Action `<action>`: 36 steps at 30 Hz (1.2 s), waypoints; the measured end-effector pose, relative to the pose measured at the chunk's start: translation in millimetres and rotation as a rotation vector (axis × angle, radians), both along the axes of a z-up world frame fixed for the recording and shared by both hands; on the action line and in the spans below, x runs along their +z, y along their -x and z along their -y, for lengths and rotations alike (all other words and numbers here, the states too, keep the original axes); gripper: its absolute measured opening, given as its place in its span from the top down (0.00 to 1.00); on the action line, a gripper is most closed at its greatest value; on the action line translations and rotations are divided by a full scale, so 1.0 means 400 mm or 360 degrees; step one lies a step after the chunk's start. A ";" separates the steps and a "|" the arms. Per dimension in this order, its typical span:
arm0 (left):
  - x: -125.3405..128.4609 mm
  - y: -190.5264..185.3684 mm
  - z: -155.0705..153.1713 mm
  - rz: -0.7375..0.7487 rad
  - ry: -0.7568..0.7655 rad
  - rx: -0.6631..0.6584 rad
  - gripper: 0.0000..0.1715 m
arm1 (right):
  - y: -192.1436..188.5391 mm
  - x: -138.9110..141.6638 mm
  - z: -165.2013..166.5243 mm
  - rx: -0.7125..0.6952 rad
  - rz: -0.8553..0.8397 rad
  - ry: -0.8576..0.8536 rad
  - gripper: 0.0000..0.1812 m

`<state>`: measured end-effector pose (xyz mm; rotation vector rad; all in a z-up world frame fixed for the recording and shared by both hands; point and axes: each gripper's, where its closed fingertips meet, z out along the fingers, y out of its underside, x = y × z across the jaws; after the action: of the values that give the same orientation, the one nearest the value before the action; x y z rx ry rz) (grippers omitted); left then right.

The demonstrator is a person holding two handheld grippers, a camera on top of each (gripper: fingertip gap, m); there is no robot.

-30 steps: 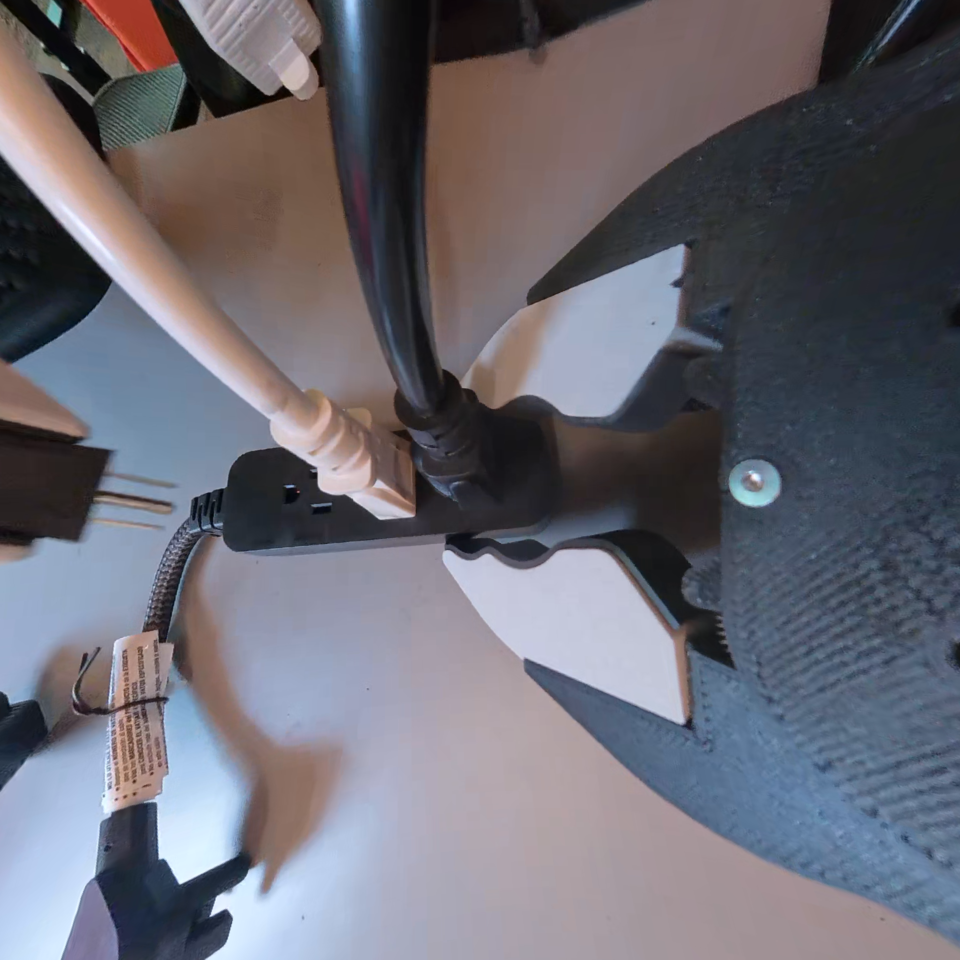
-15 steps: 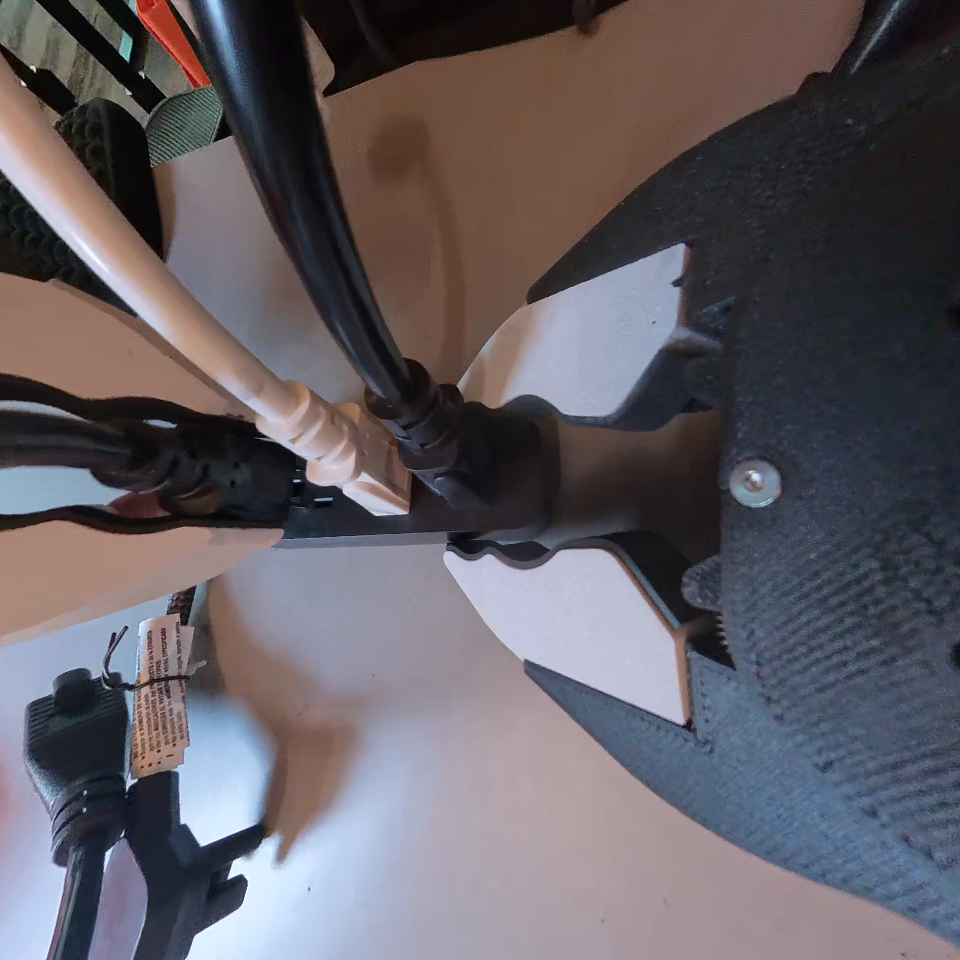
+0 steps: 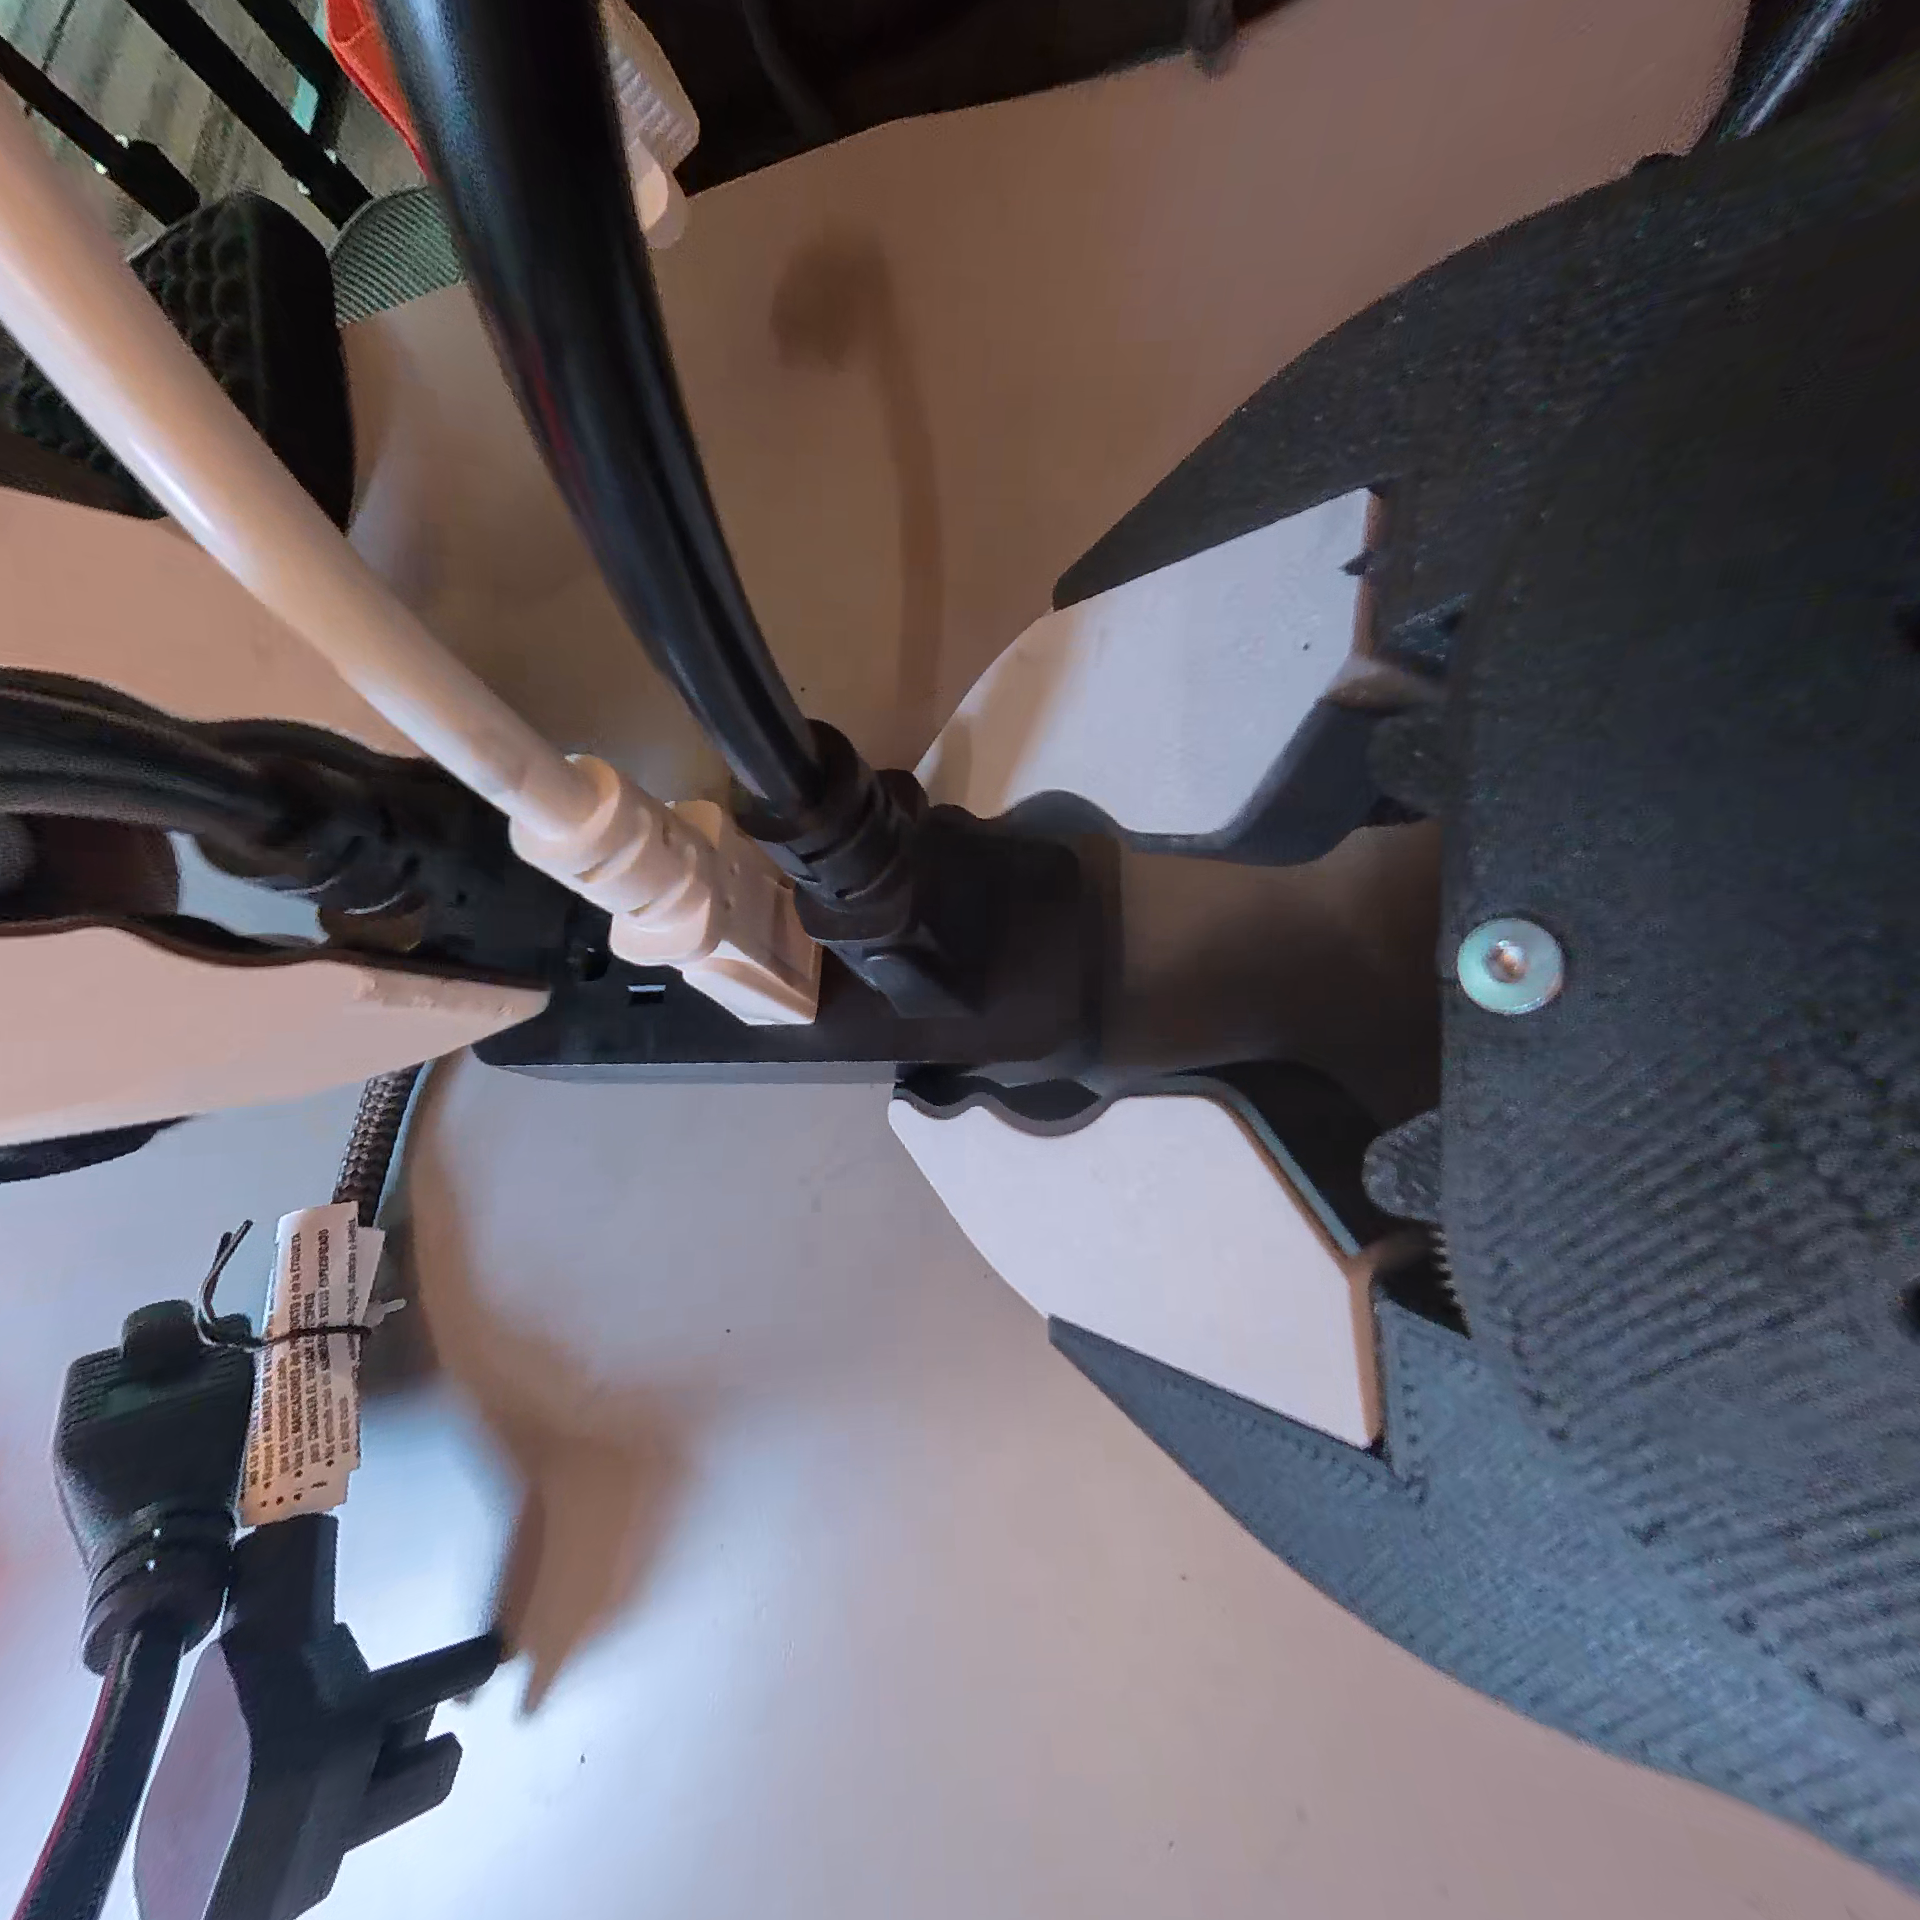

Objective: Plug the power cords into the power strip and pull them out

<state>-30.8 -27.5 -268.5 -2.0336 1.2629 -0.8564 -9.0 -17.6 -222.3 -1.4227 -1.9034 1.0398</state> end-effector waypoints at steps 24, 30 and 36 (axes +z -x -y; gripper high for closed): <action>-0.003 0.010 -0.004 0.0039 0.0094 0.0064 0.74 | 0.022 0.031 -0.043 -0.0048 -0.0379 0.0063 0.85; -0.001 0.019 -0.005 0.0038 0.0057 0.0053 0.73 | 0.042 0.048 -0.043 -0.0039 -0.0358 0.0039 0.86; 0.038 0.059 0.002 0.0229 0.0161 -0.0001 0.68 | 0.031 0.059 -0.048 -0.0071 -0.0391 0.0032 0.86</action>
<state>-54.3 -28.2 -253.5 -2.0093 1.1628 -1.0662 -21.4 1.5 -198.8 -1.2776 -1.6824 1.1577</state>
